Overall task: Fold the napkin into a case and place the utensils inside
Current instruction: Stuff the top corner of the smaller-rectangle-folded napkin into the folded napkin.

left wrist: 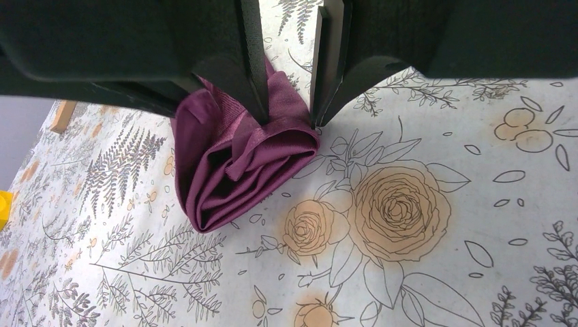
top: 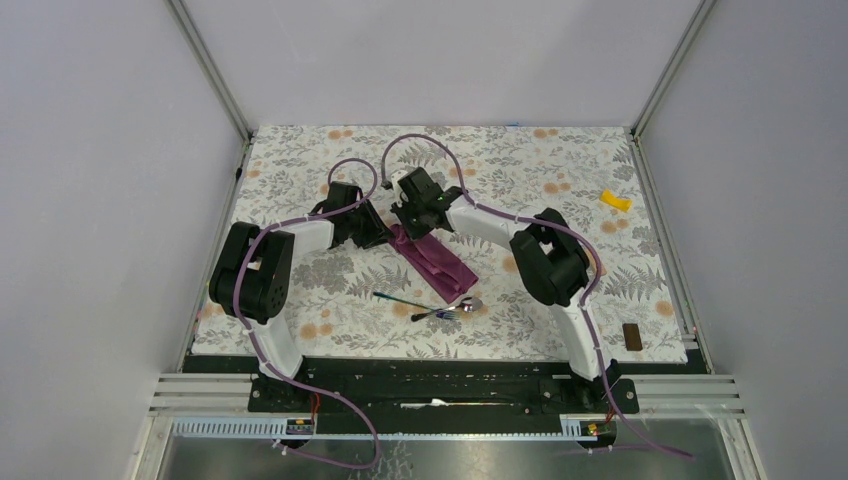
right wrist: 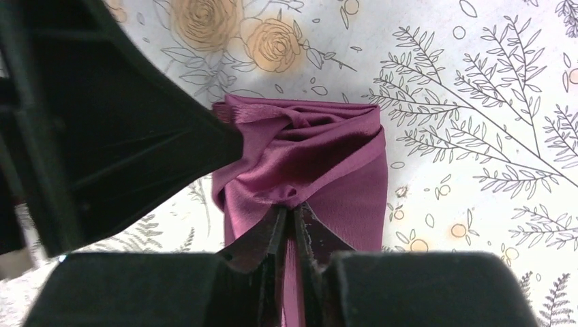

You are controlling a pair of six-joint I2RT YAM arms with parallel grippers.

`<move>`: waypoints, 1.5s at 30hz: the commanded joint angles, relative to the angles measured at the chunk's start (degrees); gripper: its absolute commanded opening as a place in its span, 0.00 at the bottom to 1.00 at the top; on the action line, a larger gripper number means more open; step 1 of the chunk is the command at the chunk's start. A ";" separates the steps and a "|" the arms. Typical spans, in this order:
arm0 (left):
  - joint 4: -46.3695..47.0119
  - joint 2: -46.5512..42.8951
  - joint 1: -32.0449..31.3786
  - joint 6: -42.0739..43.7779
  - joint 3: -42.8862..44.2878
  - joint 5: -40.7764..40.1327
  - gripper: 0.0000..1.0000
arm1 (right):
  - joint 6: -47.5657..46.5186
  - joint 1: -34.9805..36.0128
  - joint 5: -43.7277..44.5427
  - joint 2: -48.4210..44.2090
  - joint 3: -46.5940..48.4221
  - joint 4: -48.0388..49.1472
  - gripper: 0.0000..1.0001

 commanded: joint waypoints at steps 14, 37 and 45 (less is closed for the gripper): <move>1.29 -7.02 -0.27 2.96 -2.91 -2.40 0.46 | 12.21 -2.32 -11.97 -1.53 -2.08 6.17 0.17; -13.86 -1.95 -10.34 10.48 10.25 -23.96 0.31 | 14.55 -3.99 -16.50 -2.28 -4.70 9.36 0.20; -14.22 -0.78 -10.80 10.81 10.64 -23.94 0.24 | 14.67 -4.01 -16.85 -2.16 -4.22 9.48 0.19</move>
